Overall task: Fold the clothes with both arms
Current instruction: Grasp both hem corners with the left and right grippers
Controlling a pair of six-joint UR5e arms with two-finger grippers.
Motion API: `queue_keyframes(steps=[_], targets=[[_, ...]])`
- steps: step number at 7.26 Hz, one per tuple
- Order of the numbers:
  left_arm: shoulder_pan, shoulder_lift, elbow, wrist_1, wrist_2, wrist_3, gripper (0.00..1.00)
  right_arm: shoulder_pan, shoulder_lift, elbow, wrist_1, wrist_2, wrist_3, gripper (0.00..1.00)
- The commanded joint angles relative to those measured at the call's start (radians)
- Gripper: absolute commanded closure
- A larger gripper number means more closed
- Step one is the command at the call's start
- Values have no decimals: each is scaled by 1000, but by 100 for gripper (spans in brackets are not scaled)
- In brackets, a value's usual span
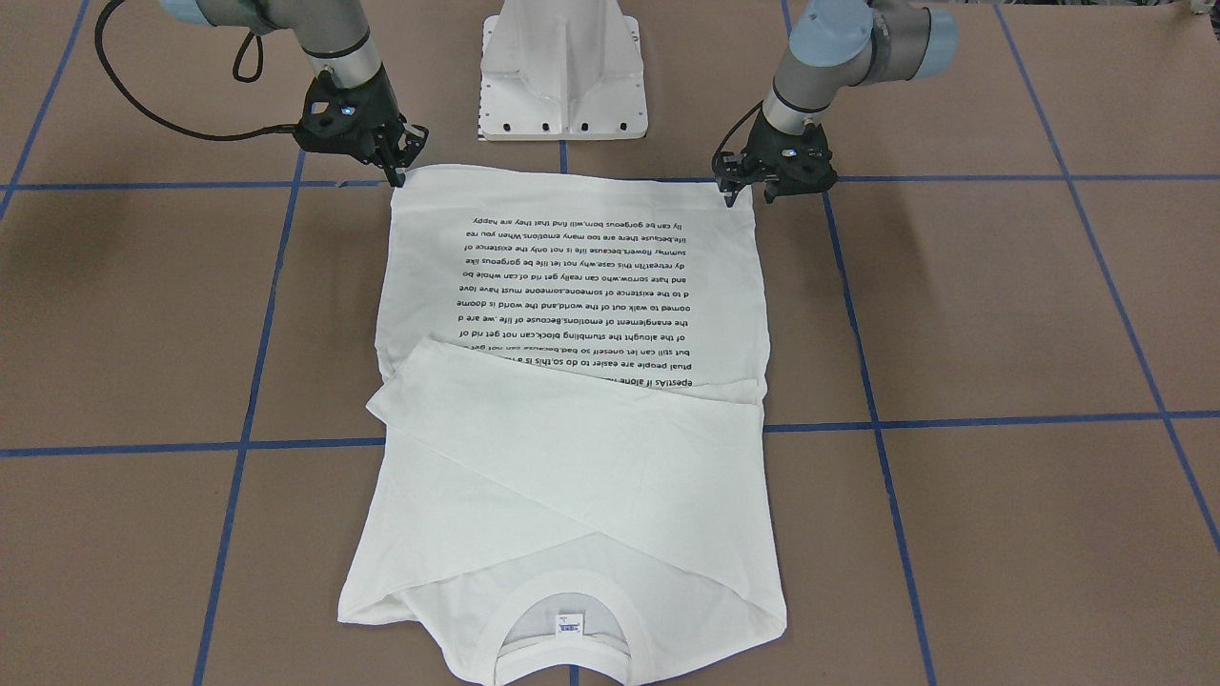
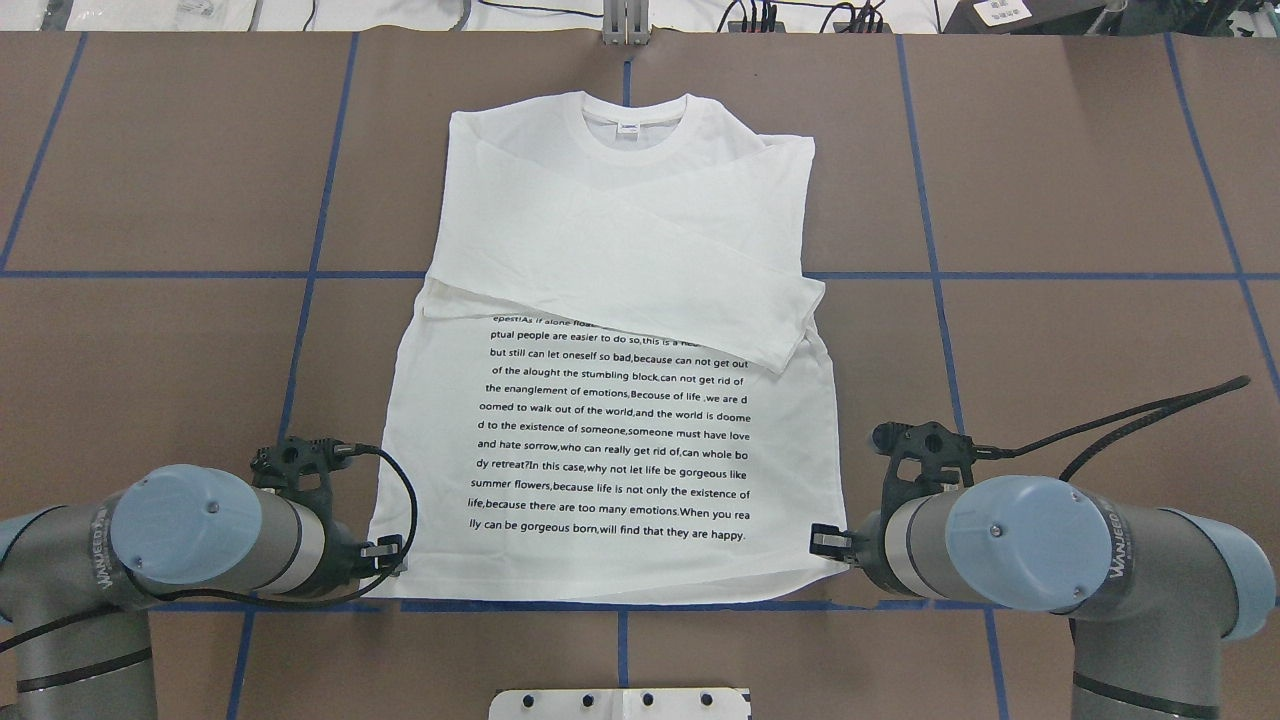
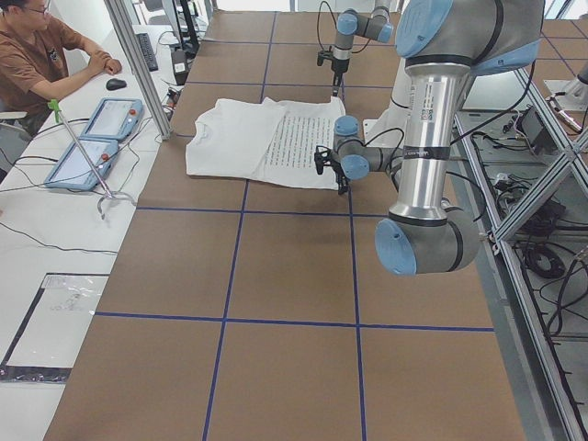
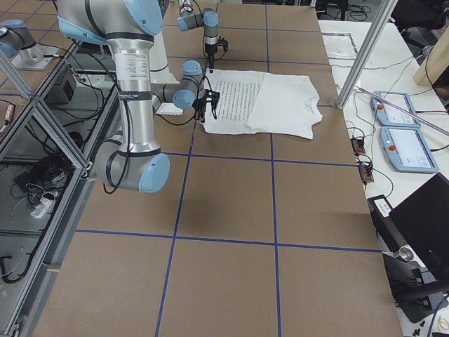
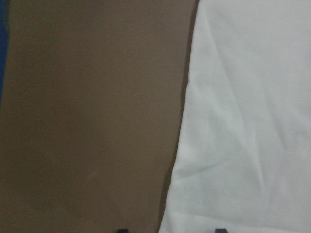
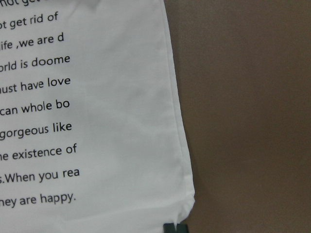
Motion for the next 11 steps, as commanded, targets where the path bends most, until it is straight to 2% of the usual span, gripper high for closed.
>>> queue_keyframes(steps=[1,3,7,8,9,11], targets=[[3,-2,-2,2,-1,-2,41,2,0,0,0,1,0,100],[9,-2,-2,4,-1,-10,49,7,-1,0,0,2,-1,100],[19,-8,-4,4,-2,-30,95,8,-4,-2,0,2,0,100],[19,-11,-11,4,-5,-31,100,8,-4,-2,0,2,0,100],[19,-11,-18,4,-5,-31,100,7,-3,-3,0,2,0,100],[12,-8,-108,54,-10,-31,100,8,-3,7,3,25,-1,100]])
